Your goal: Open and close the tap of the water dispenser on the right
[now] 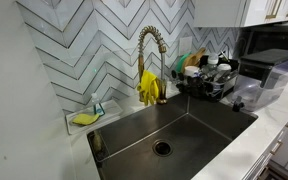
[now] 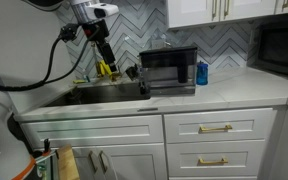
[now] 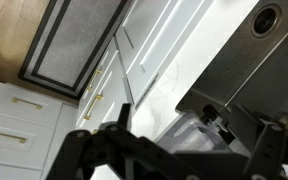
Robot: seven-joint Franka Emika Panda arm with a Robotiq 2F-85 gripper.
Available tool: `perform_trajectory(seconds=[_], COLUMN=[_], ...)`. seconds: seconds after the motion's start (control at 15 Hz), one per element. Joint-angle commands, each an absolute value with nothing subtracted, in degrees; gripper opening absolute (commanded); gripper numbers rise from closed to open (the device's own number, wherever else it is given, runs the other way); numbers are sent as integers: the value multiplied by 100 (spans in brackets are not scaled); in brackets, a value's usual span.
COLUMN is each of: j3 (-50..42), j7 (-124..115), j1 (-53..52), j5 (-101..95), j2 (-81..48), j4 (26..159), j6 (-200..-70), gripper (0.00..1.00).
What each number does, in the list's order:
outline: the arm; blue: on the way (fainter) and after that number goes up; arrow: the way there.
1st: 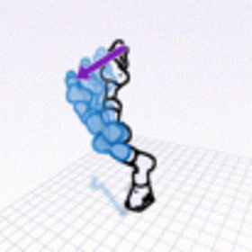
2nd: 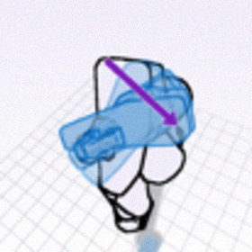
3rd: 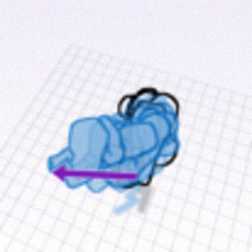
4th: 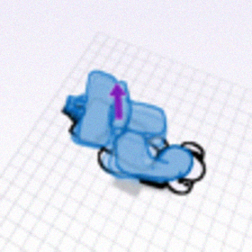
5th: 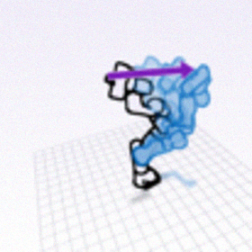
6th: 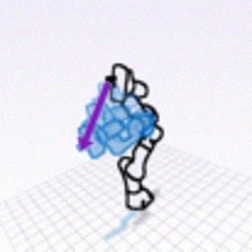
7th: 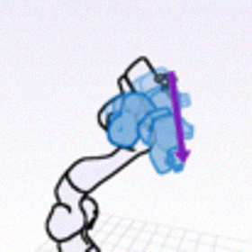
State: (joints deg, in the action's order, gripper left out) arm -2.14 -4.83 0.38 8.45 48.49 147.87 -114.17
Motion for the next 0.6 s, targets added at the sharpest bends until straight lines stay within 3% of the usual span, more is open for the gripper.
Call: perform_trajectory(seconds=[0.0,0.53], j3=[130,1273], j7=[-149,173], j1=[-435,-994], j5=[1026,205], j2=[4325,2976], j4=[14342,13483], j6=[-11569,-12933], gripper=[100,100])
